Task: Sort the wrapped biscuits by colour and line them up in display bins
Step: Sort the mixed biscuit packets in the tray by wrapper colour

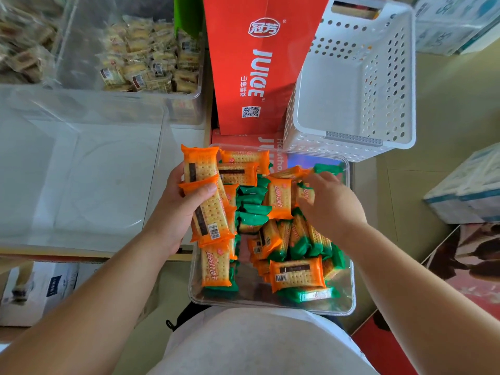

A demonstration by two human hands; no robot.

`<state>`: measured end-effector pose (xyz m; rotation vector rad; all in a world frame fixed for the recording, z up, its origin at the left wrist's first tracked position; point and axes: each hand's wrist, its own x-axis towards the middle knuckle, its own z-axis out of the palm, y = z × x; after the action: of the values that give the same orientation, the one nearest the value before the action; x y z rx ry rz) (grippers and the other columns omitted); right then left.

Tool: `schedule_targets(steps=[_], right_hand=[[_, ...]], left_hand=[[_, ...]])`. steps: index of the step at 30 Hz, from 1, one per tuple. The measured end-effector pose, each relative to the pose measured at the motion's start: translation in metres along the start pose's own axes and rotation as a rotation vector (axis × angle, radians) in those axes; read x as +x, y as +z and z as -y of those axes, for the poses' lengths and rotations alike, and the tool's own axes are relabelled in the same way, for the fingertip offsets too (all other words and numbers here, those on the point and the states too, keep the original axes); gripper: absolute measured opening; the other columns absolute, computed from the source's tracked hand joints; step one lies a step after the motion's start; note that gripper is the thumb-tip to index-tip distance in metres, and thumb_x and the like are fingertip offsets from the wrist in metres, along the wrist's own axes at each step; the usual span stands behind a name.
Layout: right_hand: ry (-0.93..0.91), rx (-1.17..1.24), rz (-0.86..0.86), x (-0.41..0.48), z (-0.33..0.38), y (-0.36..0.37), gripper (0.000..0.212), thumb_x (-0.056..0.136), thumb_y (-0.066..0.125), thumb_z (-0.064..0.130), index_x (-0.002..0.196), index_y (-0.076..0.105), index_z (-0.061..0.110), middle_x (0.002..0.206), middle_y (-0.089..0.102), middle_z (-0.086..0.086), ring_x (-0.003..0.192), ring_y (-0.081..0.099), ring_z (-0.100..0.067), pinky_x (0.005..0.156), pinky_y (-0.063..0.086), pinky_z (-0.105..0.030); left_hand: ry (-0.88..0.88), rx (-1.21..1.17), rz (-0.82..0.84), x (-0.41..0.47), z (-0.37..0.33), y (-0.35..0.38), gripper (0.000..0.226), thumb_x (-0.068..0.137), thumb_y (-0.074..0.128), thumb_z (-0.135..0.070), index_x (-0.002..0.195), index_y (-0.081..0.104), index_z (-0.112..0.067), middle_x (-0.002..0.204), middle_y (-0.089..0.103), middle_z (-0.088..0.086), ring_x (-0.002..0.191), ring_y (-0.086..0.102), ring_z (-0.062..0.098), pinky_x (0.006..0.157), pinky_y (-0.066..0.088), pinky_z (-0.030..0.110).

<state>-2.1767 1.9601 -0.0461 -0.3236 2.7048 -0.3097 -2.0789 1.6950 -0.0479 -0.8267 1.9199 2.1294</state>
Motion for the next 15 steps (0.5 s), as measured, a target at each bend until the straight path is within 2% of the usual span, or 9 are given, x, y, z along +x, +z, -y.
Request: schedule_targets(steps=[1, 3, 5, 7, 9, 11, 15], right_hand=[[-0.025, -0.176, 0.008, -0.007, -0.001, -0.001, 0.040, 0.092, 0.058, 0.048, 0.124, 0.061, 0.024, 0.117, 0.063, -0.001, 0.108, 0.059, -0.026, 0.085, 0.052, -0.040], [-0.043, -0.465, 0.053, -0.019, -0.003, -0.001, 0.051, 0.089, 0.049, 0.068, 0.112, 0.064, 0.025, 0.111, 0.066, 0.001, 0.117, 0.052, -0.026, 0.094, 0.043, -0.042], [-0.038, -0.583, 0.121, -0.027, -0.006, 0.006, 0.070, 0.085, 0.037, 0.083, 0.113, 0.062, 0.024, 0.116, 0.063, 0.000, 0.125, 0.045, -0.028, 0.100, 0.035, -0.045], [-0.044, -0.642, 0.167, -0.030, -0.006, 0.017, 0.085, 0.080, 0.028, 0.090, 0.118, 0.059, 0.020, 0.120, 0.060, -0.002, 0.123, 0.042, -0.028, 0.102, 0.031, -0.047], [-0.044, -0.651, 0.182, -0.030, -0.003, 0.026, 0.088, 0.078, 0.029, 0.091, 0.121, 0.056, 0.018, 0.122, 0.057, -0.004, 0.122, 0.040, -0.029, 0.105, 0.027, -0.050], [-0.040, -0.602, 0.174, -0.027, 0.002, 0.028, 0.081, 0.079, 0.037, 0.088, 0.121, 0.054, 0.021, 0.122, 0.058, -0.003, 0.122, 0.041, -0.029, 0.107, 0.027, -0.050], [-0.066, -0.467, 0.173, -0.030, 0.004, 0.028, 0.064, 0.084, 0.055, 0.072, 0.125, 0.046, 0.025, 0.122, 0.057, -0.002, 0.117, 0.050, -0.026, 0.099, 0.042, -0.043]], left_hand=[[0.001, -0.003, 0.000, 0.000, 0.000, 0.000, 0.061, 0.079, 0.071, -0.039, 0.135, 0.049, -0.034, 0.117, 0.071, -0.007, 0.107, 0.070, 0.015, 0.091, 0.054, 0.045], [0.009, -0.008, 0.001, 0.000, 0.000, 0.001, 0.058, 0.078, 0.071, -0.038, 0.133, 0.050, -0.035, 0.116, 0.071, -0.007, 0.107, 0.070, 0.014, 0.090, 0.053, 0.044], [0.013, -0.006, 0.003, 0.000, 0.000, 0.002, 0.058, 0.078, 0.071, -0.039, 0.132, 0.051, -0.036, 0.117, 0.071, -0.008, 0.107, 0.070, 0.014, 0.090, 0.054, 0.044], [0.015, -0.005, 0.011, 0.000, 0.000, 0.001, 0.059, 0.078, 0.072, -0.039, 0.133, 0.050, -0.035, 0.119, 0.070, -0.005, 0.109, 0.069, 0.015, 0.091, 0.054, 0.046], [0.019, -0.002, 0.018, -0.001, 0.001, 0.001, 0.060, 0.078, 0.072, -0.040, 0.134, 0.050, -0.035, 0.120, 0.069, -0.005, 0.109, 0.069, 0.016, 0.091, 0.054, 0.045], [0.023, -0.004, 0.013, -0.001, 0.001, 0.001, 0.060, 0.077, 0.072, -0.040, 0.133, 0.050, -0.037, 0.118, 0.070, -0.008, 0.108, 0.069, 0.013, 0.088, 0.055, 0.042], [0.026, 0.007, 0.009, -0.002, 0.001, 0.002, 0.065, 0.078, 0.071, -0.042, 0.137, 0.047, -0.036, 0.116, 0.070, -0.011, 0.106, 0.070, 0.009, 0.086, 0.054, 0.038]])
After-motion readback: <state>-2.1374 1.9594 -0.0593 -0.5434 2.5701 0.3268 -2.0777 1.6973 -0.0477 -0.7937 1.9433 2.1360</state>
